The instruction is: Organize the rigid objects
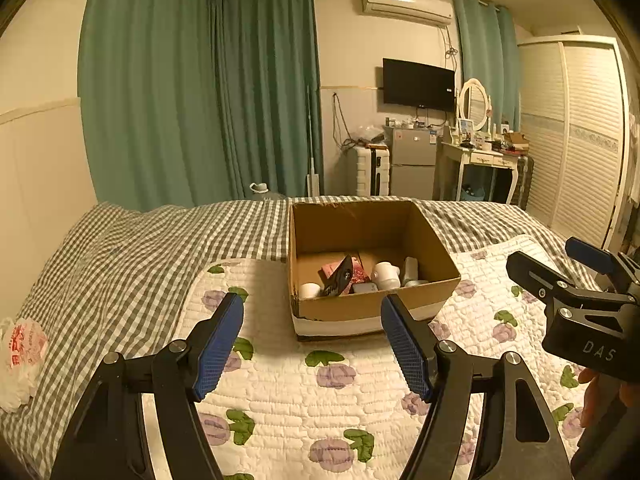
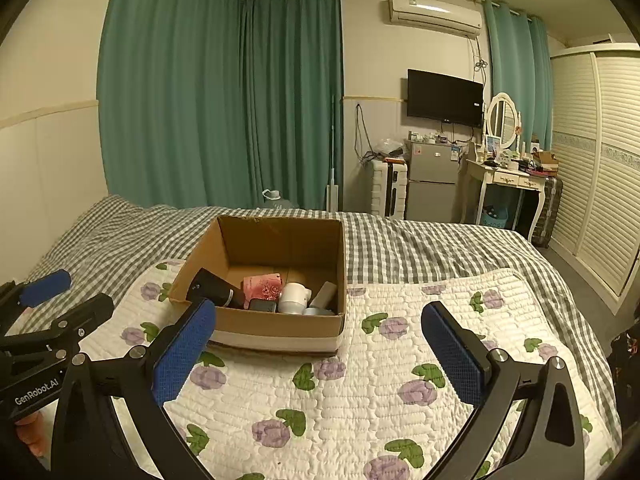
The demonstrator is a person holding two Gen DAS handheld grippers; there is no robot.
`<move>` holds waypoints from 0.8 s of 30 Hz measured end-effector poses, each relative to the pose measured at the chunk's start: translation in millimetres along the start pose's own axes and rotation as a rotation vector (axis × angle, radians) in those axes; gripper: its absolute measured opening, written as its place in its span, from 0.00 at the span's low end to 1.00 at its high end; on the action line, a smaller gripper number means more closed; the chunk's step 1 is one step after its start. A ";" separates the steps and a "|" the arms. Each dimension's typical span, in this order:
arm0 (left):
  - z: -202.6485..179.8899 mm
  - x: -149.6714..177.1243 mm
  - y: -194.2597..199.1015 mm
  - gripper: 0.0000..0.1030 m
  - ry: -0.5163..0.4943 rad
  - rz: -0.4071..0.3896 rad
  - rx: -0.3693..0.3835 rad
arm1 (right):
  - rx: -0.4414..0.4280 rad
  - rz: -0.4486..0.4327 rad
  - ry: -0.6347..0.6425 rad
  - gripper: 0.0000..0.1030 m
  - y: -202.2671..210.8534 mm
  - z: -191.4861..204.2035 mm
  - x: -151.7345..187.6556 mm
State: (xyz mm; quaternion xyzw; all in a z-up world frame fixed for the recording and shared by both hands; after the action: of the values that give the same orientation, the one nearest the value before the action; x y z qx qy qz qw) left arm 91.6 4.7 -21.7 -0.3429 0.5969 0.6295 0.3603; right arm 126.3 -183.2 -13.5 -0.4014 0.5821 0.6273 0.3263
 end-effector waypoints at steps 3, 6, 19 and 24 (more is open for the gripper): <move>1.1 -0.4 0.3 0.72 0.000 -0.006 -0.002 | 0.002 0.000 0.003 1.00 0.3 1.6 0.7; 1.0 -0.2 1.1 0.72 -0.002 -0.007 -0.003 | 0.006 0.003 -0.001 1.00 -0.6 1.0 1.0; 1.4 0.0 4.7 0.72 -0.007 -0.015 -0.008 | 0.011 0.002 -0.009 1.00 0.8 -1.4 1.5; 1.4 -0.1 4.0 0.72 -0.010 -0.005 -0.007 | 0.012 0.009 -0.014 1.00 -0.3 -3.1 1.1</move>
State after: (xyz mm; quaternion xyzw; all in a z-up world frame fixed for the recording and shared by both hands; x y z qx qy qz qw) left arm 88.2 6.0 -19.5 -0.3425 0.5920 0.6323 0.3638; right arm 126.5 -186.3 -14.6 -0.3925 0.5854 0.6281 0.3296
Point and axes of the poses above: each gripper's, at about its wrist camera, not at the fingertips, and y roughly against the way its jaws point, z to its left, x to its underside, the point moved 3 cm from there along -y, roughly the way its jaws point, and after that the axes turned 2 degrees about z, right-handed, at the moved point
